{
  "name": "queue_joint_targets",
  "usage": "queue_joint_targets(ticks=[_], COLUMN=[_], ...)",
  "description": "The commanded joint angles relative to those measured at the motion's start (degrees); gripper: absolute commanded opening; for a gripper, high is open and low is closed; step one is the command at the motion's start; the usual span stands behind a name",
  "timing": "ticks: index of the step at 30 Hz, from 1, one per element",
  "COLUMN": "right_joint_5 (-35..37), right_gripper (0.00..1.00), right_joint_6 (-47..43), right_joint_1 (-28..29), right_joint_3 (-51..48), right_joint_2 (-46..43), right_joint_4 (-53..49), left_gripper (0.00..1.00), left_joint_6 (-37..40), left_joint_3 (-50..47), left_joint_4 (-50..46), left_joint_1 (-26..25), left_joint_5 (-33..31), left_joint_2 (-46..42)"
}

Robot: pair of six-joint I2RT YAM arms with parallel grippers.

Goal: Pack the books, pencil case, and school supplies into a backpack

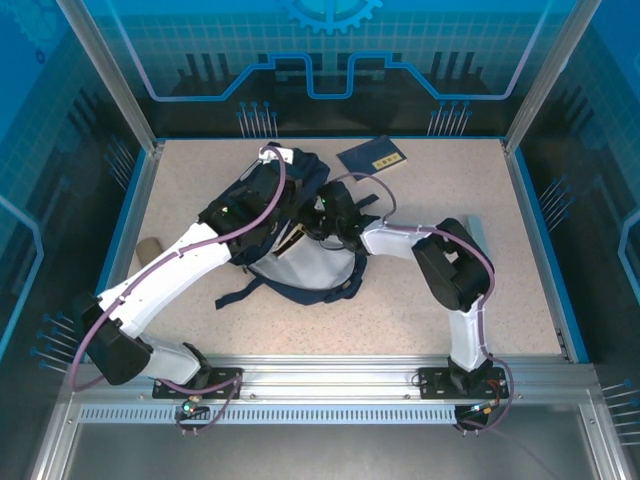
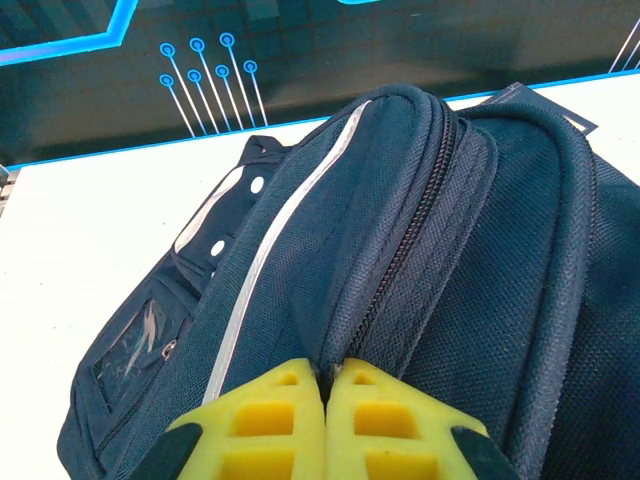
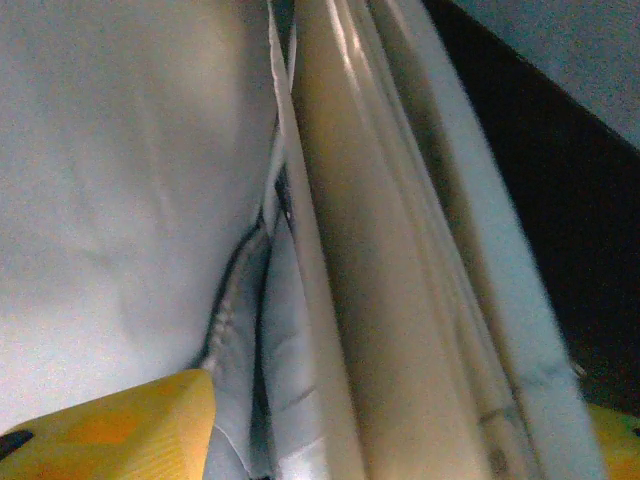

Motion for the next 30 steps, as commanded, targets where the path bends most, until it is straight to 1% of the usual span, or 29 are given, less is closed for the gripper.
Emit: queue_joint_targets(ticks=[1,6,10,13,15,16,18,19,20,22,23,26,28,30], right_joint_5=[-0.8,0.1,4.2,6.6,8.5,9.8,9.4,9.0,9.1,9.3,9.8,11.4,13.5,14.0], right_gripper=[0.61,0.57,0.56,0.57,0.57,0.58,0.59,0.60,0.61,0.63,0.63,0.64,0.65,0.64], right_joint_6=[-2.0,-5.3,-9.2,-11.7,-14.0,-14.8,-16.6,-17.7,-18.5,-19.2,-19.2,-20.1,-21.1,-22.1], right_joint_1=[-1.2,-3.7,-6.2,-9.8,-12.1,-13.2,-15.6,-16.6,-17.4,-18.9,-19.6,-21.0,-21.6,-22.1], right_joint_3=[-3.5,-10.7,-13.8,-13.1,-11.0,-9.2,-4.5,-1.5,1.3,5.9,8.2,14.4,20.1,25.7], right_joint_2=[-7.3,-17.2,-24.3,-25.9,-25.3,-24.5,-21.3,-18.8,-16.6,-11.9,-9.6,-3.1,1.8,6.5], right_joint_4=[-3.0,-9.3,-18.3,-24.4,-27.7,-29.9,-33.8,-35.7,-37.7,-40.1,-41.0,-41.6,-43.7,-44.9], left_gripper=[0.00,0.00,0.00,0.01,0.06,0.09,0.17,0.28,0.43,0.64,0.71,0.83,0.86,0.88], left_joint_6=[-2.4,-3.0,-3.0,-2.3,-2.1,-2.1,-3.6,-4.1,-4.6,-6.5,-7.2,-9.0,-9.7,-10.7], left_joint_3=[0.0,-5.0,-10.6,-15.5,-18.3,-19.7,-21.7,-22.7,-23.5,-25.2,-26.0,-27.8,-28.9,-29.8], left_joint_4=[5.1,5.6,5.5,5.4,4.7,4.1,2.9,2.8,2.7,3.1,3.8,5.8,7.8,9.1], left_joint_1=[1.1,2.5,3.0,3.2,3.1,3.3,3.3,3.4,3.3,3.3,3.3,3.5,3.6,3.8], left_joint_5=[-1.0,1.1,3.7,6.5,8.2,9.2,10.4,11.6,13.0,14.2,14.9,16.1,16.7,16.8], left_joint_2=[-4.3,-6.2,-8.9,-11.7,-13.6,-14.5,-15.8,-16.2,-16.4,-16.5,-16.6,-16.3,-16.0,-15.6])
